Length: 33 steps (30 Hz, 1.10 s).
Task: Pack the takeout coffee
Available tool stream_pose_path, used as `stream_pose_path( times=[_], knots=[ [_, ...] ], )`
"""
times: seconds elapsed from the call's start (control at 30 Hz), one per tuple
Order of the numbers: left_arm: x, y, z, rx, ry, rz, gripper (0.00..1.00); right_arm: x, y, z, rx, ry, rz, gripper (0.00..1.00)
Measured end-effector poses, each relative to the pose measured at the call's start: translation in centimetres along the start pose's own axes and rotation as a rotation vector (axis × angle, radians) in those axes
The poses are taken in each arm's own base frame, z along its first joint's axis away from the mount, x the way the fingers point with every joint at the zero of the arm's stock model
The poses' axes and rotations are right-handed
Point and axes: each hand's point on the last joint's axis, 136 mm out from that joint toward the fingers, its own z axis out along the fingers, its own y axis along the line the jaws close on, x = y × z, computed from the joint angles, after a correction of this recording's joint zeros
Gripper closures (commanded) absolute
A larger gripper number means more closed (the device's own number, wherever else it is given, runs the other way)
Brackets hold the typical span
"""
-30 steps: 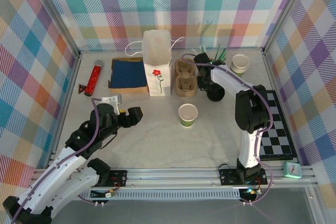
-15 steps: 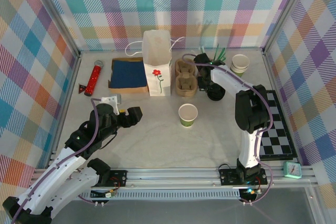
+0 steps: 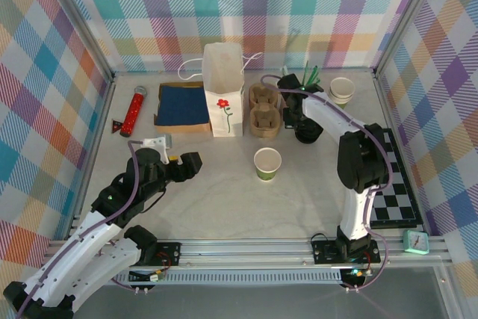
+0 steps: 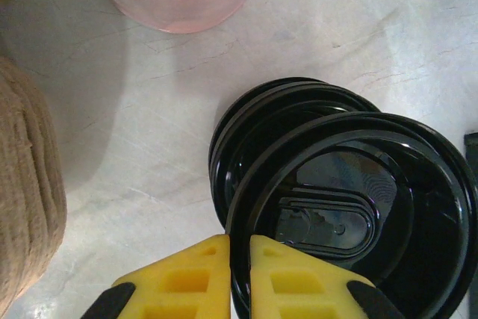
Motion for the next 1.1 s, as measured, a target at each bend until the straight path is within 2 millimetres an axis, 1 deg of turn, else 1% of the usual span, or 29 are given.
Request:
stream_pose_path(
  times=[0.3, 0.4, 0.5, 0.6, 0.73, 0.97, 1.1],
  knots=[
    [0.2, 0.3, -0.2, -0.012, 0.004, 0.004, 0.14, 0.4, -0.6, -1.3, 0.003, 0.008, -0.002, 0.88],
    [0.1, 0.3, -0.2, -0.013, 0.001, 0.004, 0.14, 0.4, -0.9, -2.3, -0.005, -0.001, 0.000, 0.88],
    [0.1, 0.3, -0.2, -0.013, 0.000, 0.005, 0.14, 0.3, -1.1, -3.9, -0.028, -0.022, 0.008, 0.88],
    [0.1, 0.3, -0.2, -0.013, 0.000, 0.007, 0.14, 0.2, -1.3, -5.9, -0.060, -0.050, 0.017, 0.87],
    [0.1, 0.3, -0.2, -0.013, 0.001, 0.008, 0.14, 0.4, -1.3, -9.3, -0.147, -0.085, 0.032, 0.87],
    [0.0, 0.2, -0.3, -0.008, 0.000, 0.008, 0.14, 1.1, -1.0, -16.9, -0.365, -0.185, 0.050, 0.85],
    [-0.1, -0.1, -0.3, 0.000, 0.003, 0.007, 0.14, 1.6, -0.2, -21.4, -0.526, -0.238, 0.042, 0.84]
  ],
)
